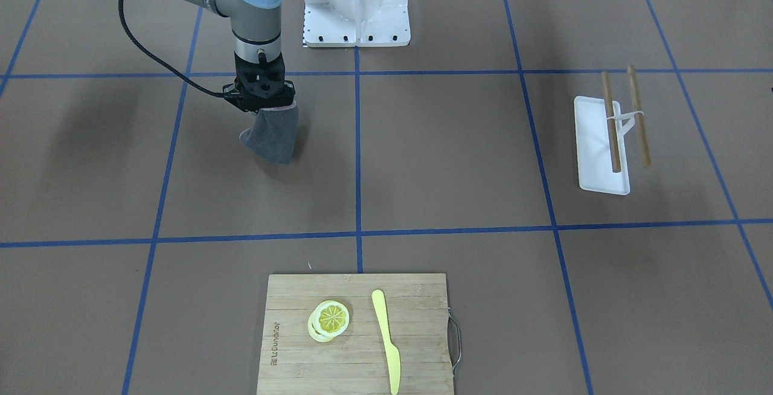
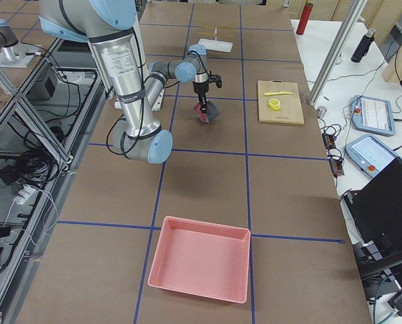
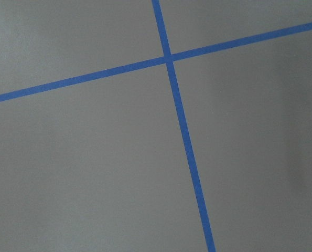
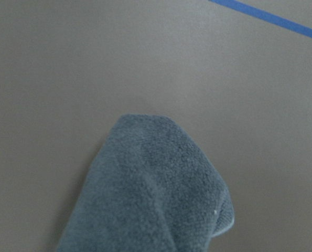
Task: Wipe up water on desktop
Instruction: 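Wipe the cloth back and forth across the spot with the right gripper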
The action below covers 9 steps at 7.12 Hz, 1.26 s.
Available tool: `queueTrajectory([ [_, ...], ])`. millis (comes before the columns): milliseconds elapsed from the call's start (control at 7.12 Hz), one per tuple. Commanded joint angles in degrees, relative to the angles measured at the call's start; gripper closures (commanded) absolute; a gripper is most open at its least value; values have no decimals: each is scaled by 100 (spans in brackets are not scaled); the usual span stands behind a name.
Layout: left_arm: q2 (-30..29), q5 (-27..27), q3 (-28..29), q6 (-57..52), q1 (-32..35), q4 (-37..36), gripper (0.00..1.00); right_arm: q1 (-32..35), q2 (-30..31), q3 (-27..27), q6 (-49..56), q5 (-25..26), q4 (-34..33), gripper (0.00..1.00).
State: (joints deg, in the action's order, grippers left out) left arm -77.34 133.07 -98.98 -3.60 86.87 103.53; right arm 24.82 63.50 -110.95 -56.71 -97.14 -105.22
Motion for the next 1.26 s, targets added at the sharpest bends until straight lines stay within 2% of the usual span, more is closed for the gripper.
queueTrajectory([
  [0,0,0,-7,-17,-3,9,1,153,652,-128,673,55,-163,100],
  [281,0,0,-16,-17,-3,18,1,496,1572,-705,1500,90,-507,100],
  [702,0,0,-16,-18,-3,18,1,857,3033,-998,2329,616,-508,100],
  [842,0,0,-16,-18,-3,18,1,867,3254,-998,2357,870,-517,100],
  [982,0,0,-8,-18,-3,18,1,841,3178,-990,2453,968,-525,100],
  [1123,0,0,-7,-18,-3,18,1,805,2847,-946,2385,917,-534,100],
])
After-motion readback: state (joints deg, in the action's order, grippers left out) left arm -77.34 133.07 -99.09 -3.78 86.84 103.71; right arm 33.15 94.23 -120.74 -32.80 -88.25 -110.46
